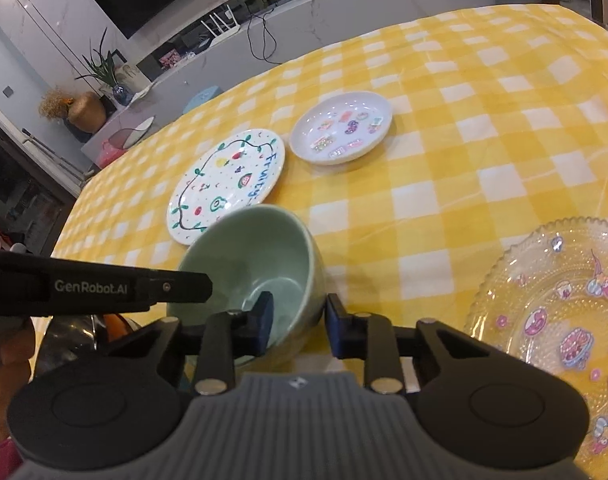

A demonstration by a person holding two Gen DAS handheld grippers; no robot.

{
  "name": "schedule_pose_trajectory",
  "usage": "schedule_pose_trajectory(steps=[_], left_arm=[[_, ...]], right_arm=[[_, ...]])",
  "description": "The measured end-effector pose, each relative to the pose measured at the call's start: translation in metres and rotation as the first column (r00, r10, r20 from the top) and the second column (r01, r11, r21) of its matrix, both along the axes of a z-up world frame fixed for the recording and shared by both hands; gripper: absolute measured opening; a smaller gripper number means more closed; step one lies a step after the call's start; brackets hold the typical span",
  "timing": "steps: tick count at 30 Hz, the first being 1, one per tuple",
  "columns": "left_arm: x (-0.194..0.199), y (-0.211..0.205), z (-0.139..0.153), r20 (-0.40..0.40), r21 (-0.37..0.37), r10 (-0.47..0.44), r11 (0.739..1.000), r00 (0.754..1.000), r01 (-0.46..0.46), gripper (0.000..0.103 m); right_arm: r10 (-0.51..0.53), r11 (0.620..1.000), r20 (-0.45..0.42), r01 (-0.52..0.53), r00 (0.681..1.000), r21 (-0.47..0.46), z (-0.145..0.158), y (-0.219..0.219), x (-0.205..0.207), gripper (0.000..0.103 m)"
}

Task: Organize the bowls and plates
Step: 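Lift the green bowl with both tools and carry it toward the steel bowls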

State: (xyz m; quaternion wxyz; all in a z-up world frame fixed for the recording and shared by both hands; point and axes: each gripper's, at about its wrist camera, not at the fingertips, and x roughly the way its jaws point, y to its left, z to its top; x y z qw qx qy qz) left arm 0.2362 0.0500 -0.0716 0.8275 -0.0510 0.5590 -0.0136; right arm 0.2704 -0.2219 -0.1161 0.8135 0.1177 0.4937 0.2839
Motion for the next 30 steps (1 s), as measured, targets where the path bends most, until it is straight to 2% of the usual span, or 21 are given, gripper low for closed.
schedule_pose_trajectory(steps=[3, 10, 17, 21, 26, 30], left_arm=[[0.001, 0.002, -0.003, 0.009, 0.000, 0.032, 0.999, 0.999, -0.032, 0.012], [-0.002, -0.001, -0.001, 0.032, -0.032, 0.048, 0.998, 0.998, -0.047, 0.009], [-0.004, -0.010, 0.003, 0.043, -0.023, -0.003, 1.000, 0.999, 0.004, 0.008], [-0.002, -0.008, 0.001, 0.029, -0.030, 0.001, 1.000, 1.000, -0.001, 0.009], [-0.001, -0.012, -0.005, 0.030, 0.021, -0.003, 1.000, 1.000, 0.002, 0.009], [-0.002, -0.011, -0.006, 0.036, 0.020, 0.012, 1.000, 0.999, -0.012, 0.010]], right_arm=[[0.001, 1.000, 0.011, -0.001, 1.000, -0.001, -0.001, 0.000, -0.001, 0.026], [-0.008, 1.000, 0.001, 0.008, 1.000, -0.011, -0.001, -0.005, 0.000, 0.013], [-0.028, 0.998, -0.004, 0.028, 1.000, -0.052, 0.005, -0.010, -0.003, 0.009], [-0.042, 0.998, 0.008, 0.043, 0.999, -0.044, 0.009, -0.015, -0.005, 0.009], [-0.050, 0.999, -0.008, 0.050, 0.999, -0.006, 0.006, -0.015, -0.003, 0.016], [-0.032, 0.999, -0.002, 0.032, 0.999, -0.012, 0.004, -0.010, -0.005, 0.020]])
